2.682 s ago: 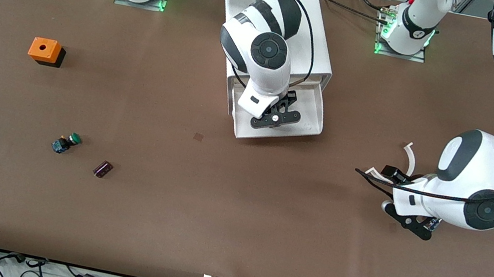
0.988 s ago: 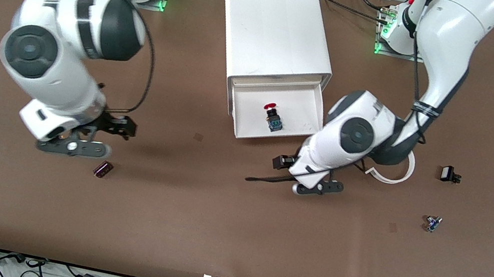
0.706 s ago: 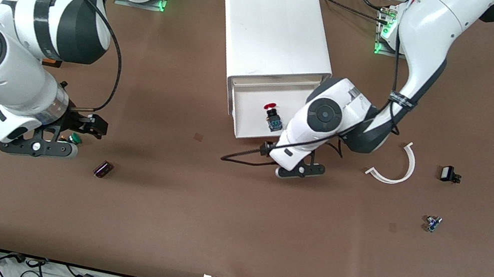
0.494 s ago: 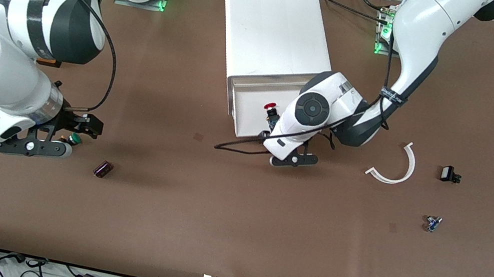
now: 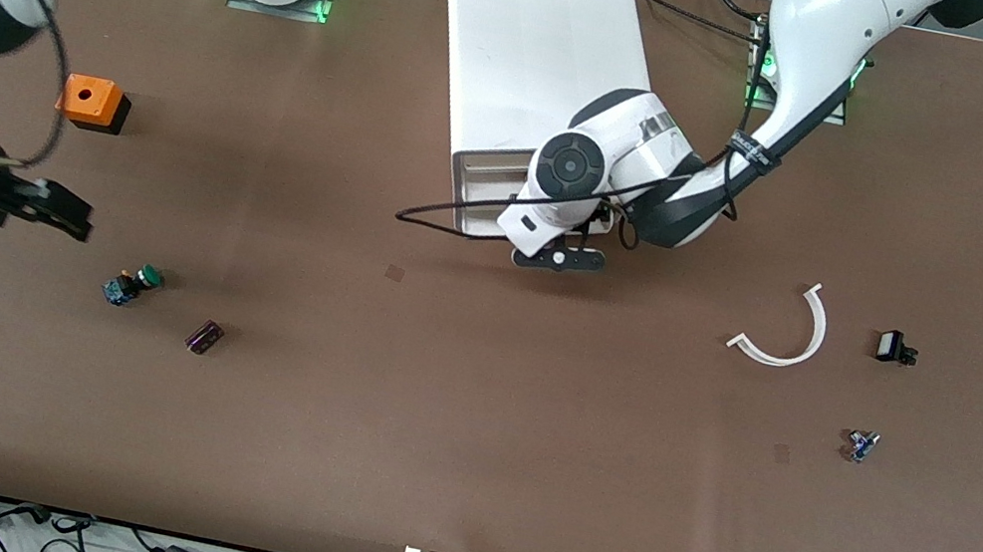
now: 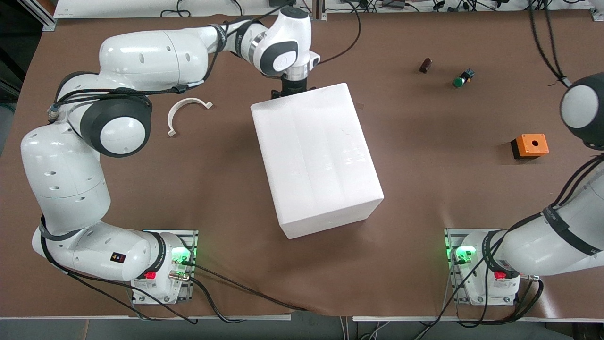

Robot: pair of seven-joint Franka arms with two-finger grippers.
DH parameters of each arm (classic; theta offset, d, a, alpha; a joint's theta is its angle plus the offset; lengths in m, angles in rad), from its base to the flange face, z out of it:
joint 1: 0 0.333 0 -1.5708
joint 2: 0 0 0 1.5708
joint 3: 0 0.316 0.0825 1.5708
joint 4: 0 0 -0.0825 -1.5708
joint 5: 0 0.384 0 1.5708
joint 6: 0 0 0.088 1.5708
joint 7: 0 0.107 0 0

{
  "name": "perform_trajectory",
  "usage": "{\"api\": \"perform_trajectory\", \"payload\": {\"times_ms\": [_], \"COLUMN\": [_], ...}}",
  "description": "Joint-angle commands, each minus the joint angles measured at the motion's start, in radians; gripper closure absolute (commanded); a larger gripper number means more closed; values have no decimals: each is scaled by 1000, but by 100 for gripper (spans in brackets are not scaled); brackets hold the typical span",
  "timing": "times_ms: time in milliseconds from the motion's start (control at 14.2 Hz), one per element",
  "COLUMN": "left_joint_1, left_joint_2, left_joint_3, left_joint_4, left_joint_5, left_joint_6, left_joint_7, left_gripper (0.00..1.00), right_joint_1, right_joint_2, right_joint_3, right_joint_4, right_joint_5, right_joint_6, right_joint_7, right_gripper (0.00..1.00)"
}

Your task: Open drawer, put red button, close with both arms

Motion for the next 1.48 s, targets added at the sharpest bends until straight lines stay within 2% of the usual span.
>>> {"api": "perform_trajectory", "payload": {"times_ms": [0,141,353,494,635,776,918,1129,1412], "left_joint_1": [-1,9,37,72,132,205,300,416,566], "left_joint_2": [-26,-28,-34,-43,-51,-72,-109,-196,-298], "left_joint_3": [-17,-35,-35,-35,-34,-34,-35,-37,-32], "left_joint_4": [-53,-53,-21,29,100,152,166,168,192], "left_joint_5": [8,10,19,22,22,24,22,22,5], "left_joint_6": [-15,-35,-47,-70,-123,-188,-229,-278,-401], "left_joint_7": [-15,-9,7,20,66,154,276,396,699], "left_gripper": [0,0,0,0,0,0,0,0,0], "right_joint_1": [-98,-146,-146,-145,-143,-142,-138,-131,-131], "right_joint_2": [-105,-119,-143,-143,-189,-282,-358,-364,-364], "right_joint_3": [68,105,110,108,108,110,113,114,113], "right_joint_4": [-108,-111,-125,-126,-192,-345,-448,-455,-452], "right_joint_5": [-6,-12,-23,-43,-57,-72,-95,-101,-92], "right_joint_6": [3,2,-20,-82,-66,23,58,52,49], "right_joint_7": [-57,-83,-82,-76,-77,-80,-80,-80,-82], "right_gripper": [0,0,0,0,0,0,0,0,0]}}
